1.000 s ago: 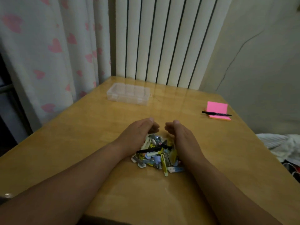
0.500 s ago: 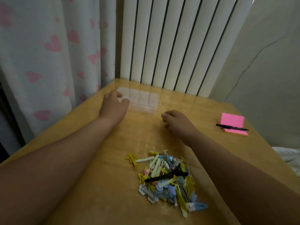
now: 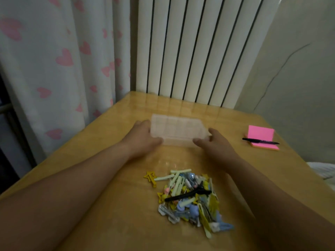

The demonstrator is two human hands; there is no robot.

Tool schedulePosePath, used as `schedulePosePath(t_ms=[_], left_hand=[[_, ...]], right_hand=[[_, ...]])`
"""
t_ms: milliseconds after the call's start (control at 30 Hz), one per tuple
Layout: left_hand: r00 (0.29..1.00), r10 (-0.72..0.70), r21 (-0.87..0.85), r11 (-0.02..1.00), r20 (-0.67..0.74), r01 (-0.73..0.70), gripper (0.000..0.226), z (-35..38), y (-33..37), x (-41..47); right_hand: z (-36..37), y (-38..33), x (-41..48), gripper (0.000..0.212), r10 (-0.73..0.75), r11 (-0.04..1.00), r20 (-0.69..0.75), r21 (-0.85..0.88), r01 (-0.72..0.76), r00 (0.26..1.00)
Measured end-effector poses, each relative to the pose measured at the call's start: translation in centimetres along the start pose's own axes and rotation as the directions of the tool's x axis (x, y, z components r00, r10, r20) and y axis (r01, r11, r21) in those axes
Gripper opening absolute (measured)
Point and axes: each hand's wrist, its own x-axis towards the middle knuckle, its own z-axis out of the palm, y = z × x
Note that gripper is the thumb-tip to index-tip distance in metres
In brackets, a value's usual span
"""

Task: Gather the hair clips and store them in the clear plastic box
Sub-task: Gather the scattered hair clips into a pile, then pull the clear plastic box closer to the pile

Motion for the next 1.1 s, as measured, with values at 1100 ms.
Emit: schedulePosePath(t_ms=[1100], left_hand=[[0.996, -0.090, 0.090, 0.992, -0.003, 0.090, 0.063, 6.5, 8.8, 5.3]], right_hand=[[-5.0, 9.2, -8.5, 0.059, -0.037, 0.937, -0.200, -0.348, -0.036, 0.979]])
